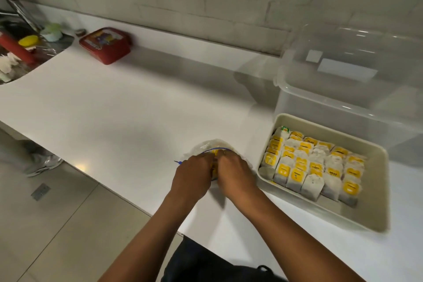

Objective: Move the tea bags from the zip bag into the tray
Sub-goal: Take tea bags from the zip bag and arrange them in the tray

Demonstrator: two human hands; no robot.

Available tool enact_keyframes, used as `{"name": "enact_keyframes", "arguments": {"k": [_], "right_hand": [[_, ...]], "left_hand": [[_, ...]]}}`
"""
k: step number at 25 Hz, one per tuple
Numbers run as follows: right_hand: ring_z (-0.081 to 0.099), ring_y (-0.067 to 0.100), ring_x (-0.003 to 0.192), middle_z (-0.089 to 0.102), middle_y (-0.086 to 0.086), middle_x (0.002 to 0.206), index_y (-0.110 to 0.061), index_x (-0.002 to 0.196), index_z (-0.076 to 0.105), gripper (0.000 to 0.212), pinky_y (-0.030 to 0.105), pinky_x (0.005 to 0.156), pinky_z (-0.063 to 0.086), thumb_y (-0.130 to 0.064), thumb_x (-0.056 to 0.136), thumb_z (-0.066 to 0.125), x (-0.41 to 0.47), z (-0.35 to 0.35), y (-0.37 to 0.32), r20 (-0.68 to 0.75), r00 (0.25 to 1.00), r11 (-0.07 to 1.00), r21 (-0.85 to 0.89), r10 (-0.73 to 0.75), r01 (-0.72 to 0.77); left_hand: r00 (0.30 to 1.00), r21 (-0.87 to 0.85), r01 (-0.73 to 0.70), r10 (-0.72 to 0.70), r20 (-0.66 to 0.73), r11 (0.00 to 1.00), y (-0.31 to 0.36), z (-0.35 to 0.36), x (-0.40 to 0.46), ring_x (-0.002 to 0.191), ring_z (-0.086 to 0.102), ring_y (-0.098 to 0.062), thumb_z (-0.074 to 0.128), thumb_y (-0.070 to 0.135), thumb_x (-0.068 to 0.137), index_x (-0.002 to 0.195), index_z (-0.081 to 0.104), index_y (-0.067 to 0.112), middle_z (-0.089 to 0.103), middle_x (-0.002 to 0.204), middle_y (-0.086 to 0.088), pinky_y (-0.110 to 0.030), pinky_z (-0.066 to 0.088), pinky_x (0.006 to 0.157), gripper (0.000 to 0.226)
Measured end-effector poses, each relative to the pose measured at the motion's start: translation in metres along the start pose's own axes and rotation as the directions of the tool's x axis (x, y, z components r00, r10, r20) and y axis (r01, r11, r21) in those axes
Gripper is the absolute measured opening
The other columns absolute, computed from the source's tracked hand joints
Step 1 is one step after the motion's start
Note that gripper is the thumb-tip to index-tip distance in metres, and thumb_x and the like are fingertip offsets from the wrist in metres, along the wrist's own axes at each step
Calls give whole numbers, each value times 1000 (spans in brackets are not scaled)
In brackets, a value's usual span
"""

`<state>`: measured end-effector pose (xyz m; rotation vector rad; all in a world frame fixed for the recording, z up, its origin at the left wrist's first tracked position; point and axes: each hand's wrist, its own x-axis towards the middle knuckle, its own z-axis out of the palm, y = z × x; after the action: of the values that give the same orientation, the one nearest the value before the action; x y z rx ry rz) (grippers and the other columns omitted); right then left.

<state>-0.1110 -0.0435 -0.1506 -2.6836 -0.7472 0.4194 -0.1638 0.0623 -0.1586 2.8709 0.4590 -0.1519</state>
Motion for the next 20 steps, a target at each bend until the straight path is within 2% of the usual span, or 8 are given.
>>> {"name": "enact_keyframes", "arguments": {"k": [4,5,7,8,12,15,17,20], "right_hand": [[52,29,121,59,7,126,-12,122,60,31,37,98,40,-8,95,46,-5,14,2,-6,1000,984,-180,-11,10],[55,30,115,62,8,119,-12,114,66,26,37,95,42,-9,93,52,-7,16,1,-29,1000,979,-203,-11,5],[62,29,90,68,6,91,-16,83,75,11,35,77,49,-12,73,75,-10,13,1,-89,996,973,-232,-3,-18],[63,28,86,69,5,86,-18,78,74,11,35,74,49,-11,69,76,-12,11,3,-107,994,965,-263,-2,-26],[59,31,107,65,8,111,-14,105,66,27,36,85,43,-3,91,46,-18,1,14,-58,995,983,-169,-75,64],[63,31,103,66,8,110,-14,107,66,23,35,79,47,-8,93,47,-17,-3,21,-77,996,994,-103,-42,34],[63,32,103,66,8,109,-14,107,66,22,33,76,47,-11,94,49,-19,-3,21,-22,999,998,-53,-41,40],[63,30,99,67,8,104,-16,104,65,19,29,70,39,-15,93,50,-19,-5,21,-22,1000,999,46,-17,18]], "left_hand": [[1000,-29,20,-19,24,999,15,18,-4,94,66,-19,50,14,90,128,56,30,65,117,10,-27,41,64,42],[1000,-38,21,-20,21,999,16,21,-5,94,66,-18,51,15,90,127,57,30,65,118,10,-27,43,63,41],[1000,-59,20,-21,-14,998,18,21,-7,85,66,-16,53,13,88,118,62,28,68,107,8,-26,42,59,35],[1000,-69,14,-16,-22,997,18,21,-9,79,64,-15,53,11,87,112,64,26,69,100,7,-26,39,57,31],[998,-119,-20,12,-69,993,16,11,-13,67,50,-15,52,15,90,95,65,22,67,85,3,-27,34,57,15],[994,-310,-45,11,-112,950,6,5,-10,66,60,-17,63,26,90,86,68,23,67,72,4,-37,48,60,7],[995,-397,-56,16,-103,916,-1,-4,-11,64,63,-12,68,31,88,80,68,24,67,66,7,-36,51,63,11],[997,-545,-48,7,-78,837,-9,-23,-13,61,67,-6,72,26,87,76,69,23,69,63,8,-31,54,67,11]]}}
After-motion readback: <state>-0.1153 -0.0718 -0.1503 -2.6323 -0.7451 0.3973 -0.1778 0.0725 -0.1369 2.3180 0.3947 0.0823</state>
